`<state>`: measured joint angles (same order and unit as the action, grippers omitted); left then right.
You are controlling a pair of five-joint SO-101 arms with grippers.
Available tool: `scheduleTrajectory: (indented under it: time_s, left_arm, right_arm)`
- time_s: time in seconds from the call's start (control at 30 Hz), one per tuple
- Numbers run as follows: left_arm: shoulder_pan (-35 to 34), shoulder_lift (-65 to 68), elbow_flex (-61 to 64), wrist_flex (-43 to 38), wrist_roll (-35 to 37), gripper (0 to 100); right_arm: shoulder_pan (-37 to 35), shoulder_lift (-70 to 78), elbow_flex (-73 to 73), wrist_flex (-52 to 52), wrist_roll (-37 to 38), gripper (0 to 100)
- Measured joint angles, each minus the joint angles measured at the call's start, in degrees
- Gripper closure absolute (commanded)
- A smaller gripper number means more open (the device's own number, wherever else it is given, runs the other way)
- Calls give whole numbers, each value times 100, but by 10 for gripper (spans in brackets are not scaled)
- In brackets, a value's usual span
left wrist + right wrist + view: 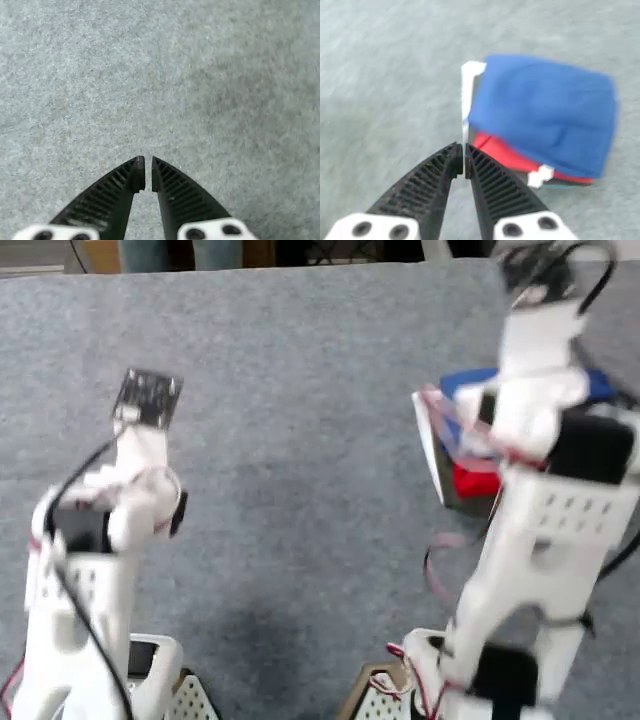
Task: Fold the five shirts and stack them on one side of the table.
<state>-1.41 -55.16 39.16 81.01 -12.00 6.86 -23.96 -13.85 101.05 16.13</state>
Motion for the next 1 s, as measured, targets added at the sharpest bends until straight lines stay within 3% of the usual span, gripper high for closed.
scheduleTrajectory:
  time_s: [0.13,0.27,0.47,0.57,0.7,1.0]
  left_arm:
    - [0,-1495,993,0,-176,929]
    - [-18,-2989,2207,-9,-193,837]
    - [-774,-4703,3130,-360,-193,784]
    - [-1011,-4809,3701,-404,-413,821]
    - [-1266,-4853,3895,-299,-993,972]
    - [-1380,-4862,3974,-255,-1503,971]
  right_arm:
    - [-510,-1002,2251,-440,0,984]
    - [-844,-1934,4325,-1169,0,984]
    - [-967,-3481,6593,-2119,-9,984]
    - [-993,-4273,7455,-2462,-9,984]
    - [-967,-5327,8466,-2752,-9,984]
    - [-967,-7868,9943,-2338,0,984]
